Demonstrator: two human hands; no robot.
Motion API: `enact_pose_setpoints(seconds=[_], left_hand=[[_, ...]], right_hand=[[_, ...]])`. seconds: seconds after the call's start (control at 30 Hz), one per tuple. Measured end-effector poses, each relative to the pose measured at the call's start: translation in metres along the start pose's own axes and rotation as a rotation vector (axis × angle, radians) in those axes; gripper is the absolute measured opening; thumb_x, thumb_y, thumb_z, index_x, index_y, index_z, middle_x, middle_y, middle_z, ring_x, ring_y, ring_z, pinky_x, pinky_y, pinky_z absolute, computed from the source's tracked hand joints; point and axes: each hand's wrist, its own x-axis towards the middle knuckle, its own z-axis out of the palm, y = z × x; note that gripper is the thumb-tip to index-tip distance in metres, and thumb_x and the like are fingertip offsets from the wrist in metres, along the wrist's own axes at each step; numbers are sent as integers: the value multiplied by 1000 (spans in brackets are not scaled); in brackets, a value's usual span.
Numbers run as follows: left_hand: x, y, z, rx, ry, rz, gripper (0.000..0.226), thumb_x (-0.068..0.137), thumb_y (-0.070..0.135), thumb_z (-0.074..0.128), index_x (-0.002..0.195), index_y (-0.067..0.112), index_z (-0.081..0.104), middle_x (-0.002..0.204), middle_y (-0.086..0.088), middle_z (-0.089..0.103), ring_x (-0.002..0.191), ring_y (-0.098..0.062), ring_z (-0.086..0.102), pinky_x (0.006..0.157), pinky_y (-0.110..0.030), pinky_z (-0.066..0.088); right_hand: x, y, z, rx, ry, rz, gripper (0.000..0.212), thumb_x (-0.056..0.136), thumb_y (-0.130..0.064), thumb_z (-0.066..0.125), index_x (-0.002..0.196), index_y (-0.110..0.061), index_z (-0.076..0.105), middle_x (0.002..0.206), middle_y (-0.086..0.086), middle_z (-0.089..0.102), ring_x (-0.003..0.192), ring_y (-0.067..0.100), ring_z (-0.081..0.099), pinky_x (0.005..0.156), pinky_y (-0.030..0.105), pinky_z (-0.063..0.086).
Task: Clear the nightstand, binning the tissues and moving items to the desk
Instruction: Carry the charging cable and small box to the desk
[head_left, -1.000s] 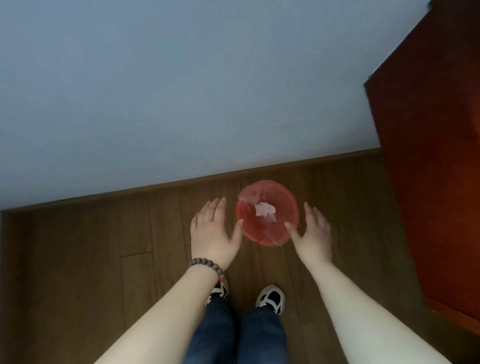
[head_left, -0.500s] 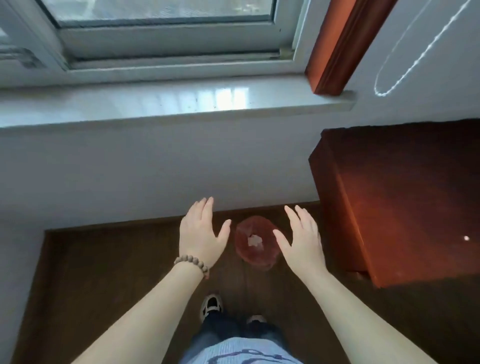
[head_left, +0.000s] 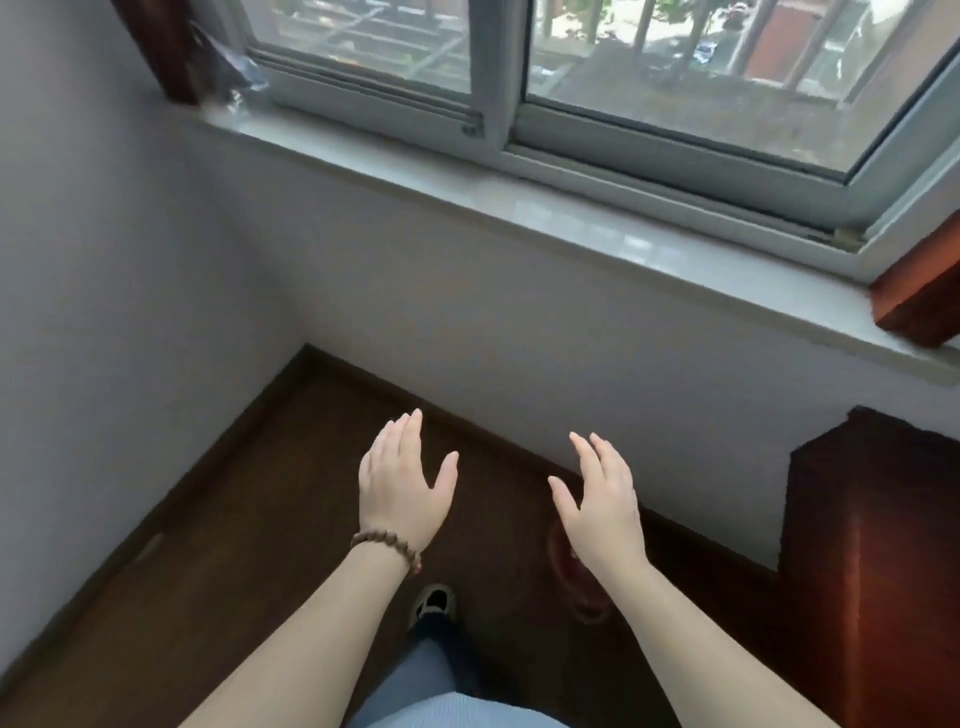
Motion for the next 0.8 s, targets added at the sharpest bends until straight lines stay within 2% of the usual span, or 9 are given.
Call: enact_pose_setpoints(seconds=[0.3, 0.47, 0.7, 0.8], left_hand=[[-61, -131, -75, 86, 215, -449, 65, 89, 51, 48, 143, 17, 34, 147, -5, 40, 139, -21, 29, 112, -40, 26], [-89, -204, -116, 114, 373, -637, 64, 87, 48, 53, 139, 12, 41, 142, -9, 47, 135, -25, 37, 110, -41, 31], [-117, -339, -175, 46, 560, -889, 67, 82, 49, 47, 133, 6, 48, 133, -18, 54, 128, -35, 44, 106, -49, 36], [-133, -400, -210, 63, 607, -1005, 65, 82, 47, 54, 133, 7, 49, 134, -17, 54, 128, -34, 45, 103, -50, 38]], right_hand=[[-4, -129, 90, -32, -282, -353, 56, 91, -39, 54, 142, -28, 34, 152, -2, 30, 142, 16, 22, 115, 36, 22], [-13, -214, 150, -61, -401, -560, 54, 90, -35, 57, 140, -27, 38, 151, -1, 32, 140, 17, 26, 113, 34, 26], [-39, -359, 266, -123, -544, -843, 50, 91, -30, 56, 139, -23, 41, 150, 3, 34, 140, 20, 25, 111, 36, 29], [-58, -436, 321, -145, -605, -968, 50, 91, -28, 55, 139, -20, 41, 150, 4, 33, 140, 21, 23, 112, 37, 29]])
